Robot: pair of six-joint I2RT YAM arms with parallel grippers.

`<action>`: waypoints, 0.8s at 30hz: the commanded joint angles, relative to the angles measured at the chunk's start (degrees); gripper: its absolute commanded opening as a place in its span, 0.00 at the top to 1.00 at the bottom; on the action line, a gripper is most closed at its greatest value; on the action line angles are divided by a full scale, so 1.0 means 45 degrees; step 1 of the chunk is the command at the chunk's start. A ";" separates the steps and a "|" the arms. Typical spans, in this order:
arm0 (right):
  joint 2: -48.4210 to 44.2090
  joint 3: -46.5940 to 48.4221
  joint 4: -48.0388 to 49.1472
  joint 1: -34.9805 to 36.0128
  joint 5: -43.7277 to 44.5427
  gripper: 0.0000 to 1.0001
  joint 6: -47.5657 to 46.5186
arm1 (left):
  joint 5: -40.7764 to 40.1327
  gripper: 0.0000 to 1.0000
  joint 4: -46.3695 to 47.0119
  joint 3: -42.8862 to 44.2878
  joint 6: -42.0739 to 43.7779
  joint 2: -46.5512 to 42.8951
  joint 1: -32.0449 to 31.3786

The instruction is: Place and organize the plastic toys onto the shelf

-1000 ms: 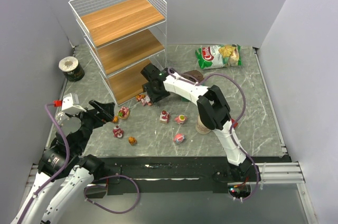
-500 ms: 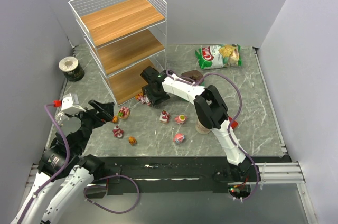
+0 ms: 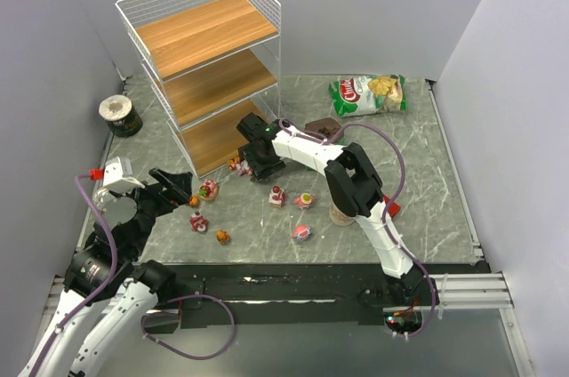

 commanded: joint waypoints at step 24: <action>-0.5657 -0.5391 0.7034 0.0417 0.4732 1.00 -0.9091 | -0.0219 0.04 0.0079 0.0001 0.0258 -0.0138 -0.0036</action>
